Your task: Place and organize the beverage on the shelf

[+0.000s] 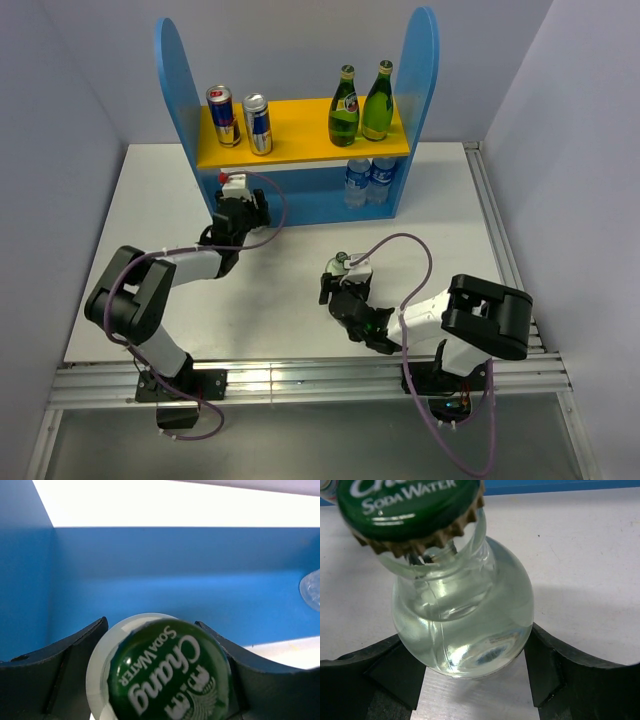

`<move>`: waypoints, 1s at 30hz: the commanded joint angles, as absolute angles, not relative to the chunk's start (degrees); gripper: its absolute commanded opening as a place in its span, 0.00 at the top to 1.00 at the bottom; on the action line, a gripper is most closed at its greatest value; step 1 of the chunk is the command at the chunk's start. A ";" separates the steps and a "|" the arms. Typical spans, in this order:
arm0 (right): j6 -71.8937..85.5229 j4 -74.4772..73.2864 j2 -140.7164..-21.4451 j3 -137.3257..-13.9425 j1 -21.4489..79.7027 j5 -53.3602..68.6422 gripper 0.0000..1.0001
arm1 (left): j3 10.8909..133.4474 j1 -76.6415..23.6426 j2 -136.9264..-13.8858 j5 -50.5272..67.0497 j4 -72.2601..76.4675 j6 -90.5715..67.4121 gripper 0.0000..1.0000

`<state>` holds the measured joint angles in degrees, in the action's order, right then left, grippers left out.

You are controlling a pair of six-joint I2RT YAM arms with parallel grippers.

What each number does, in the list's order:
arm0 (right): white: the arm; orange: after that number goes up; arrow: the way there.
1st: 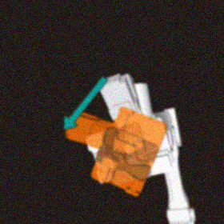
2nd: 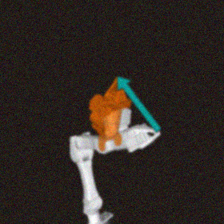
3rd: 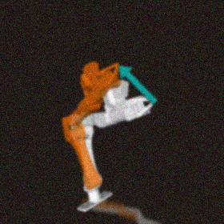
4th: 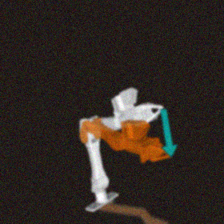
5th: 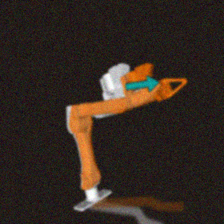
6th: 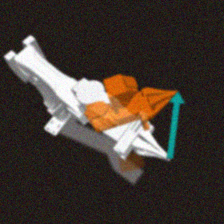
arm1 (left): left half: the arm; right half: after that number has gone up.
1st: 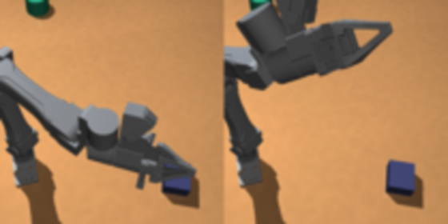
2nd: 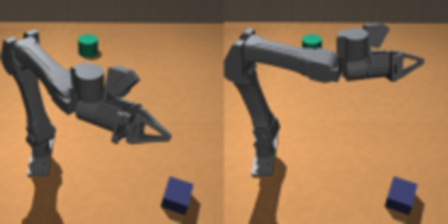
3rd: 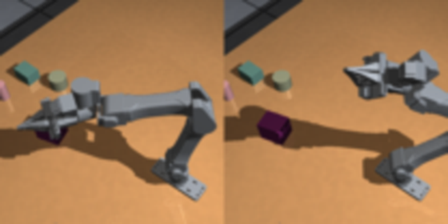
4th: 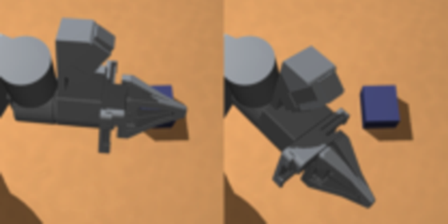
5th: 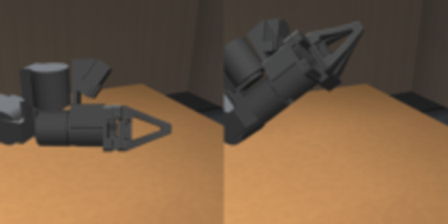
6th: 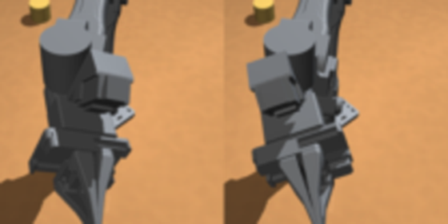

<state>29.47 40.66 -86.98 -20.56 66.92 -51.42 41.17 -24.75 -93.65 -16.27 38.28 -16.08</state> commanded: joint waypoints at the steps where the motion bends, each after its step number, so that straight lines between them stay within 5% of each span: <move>1: 30.06 44.03 -87.80 -23.03 66.71 -53.00 1.00 | 46.14 -24.52 -93.07 -15.82 46.67 -14.24 1.00; 18: 29.71 44.65 -87.37 -23.38 66.53 -52.03 1.00 | 54.75 -20.04 -103.62 -17.66 45.53 -15.64 0.99; 21: 29.10 44.56 -86.66 -23.90 66.53 -51.77 1.00 | 55.19 -19.95 -104.50 -18.72 45.35 -15.65 0.69; 22: 28.74 44.30 -86.31 -24.17 66.62 -51.59 1.00 | 55.11 -19.95 -104.68 -18.89 45.44 -15.64 0.43; 24: 27.87 44.12 -85.61 -25.31 66.71 -51.50 1.00 | 54.85 -19.95 -104.68 -19.51 45.79 -15.73 0.28; 25: 26.82 43.69 -84.91 -25.83 66.71 -51.24 1.00 | 54.84 -19.95 -104.68 -19.42 45.88 -15.73 0.05; 30: 21.20 43.77 -84.37 -31.02 66.71 -50.54 1.00 | 54.76 -19.95 -104.24 -19.69 45.61 -15.82 0.01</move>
<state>25.34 37.15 -87.88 -25.02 66.85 -48.62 50.94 -21.21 -105.60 -18.46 39.83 -15.20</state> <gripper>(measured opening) 0.753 0.992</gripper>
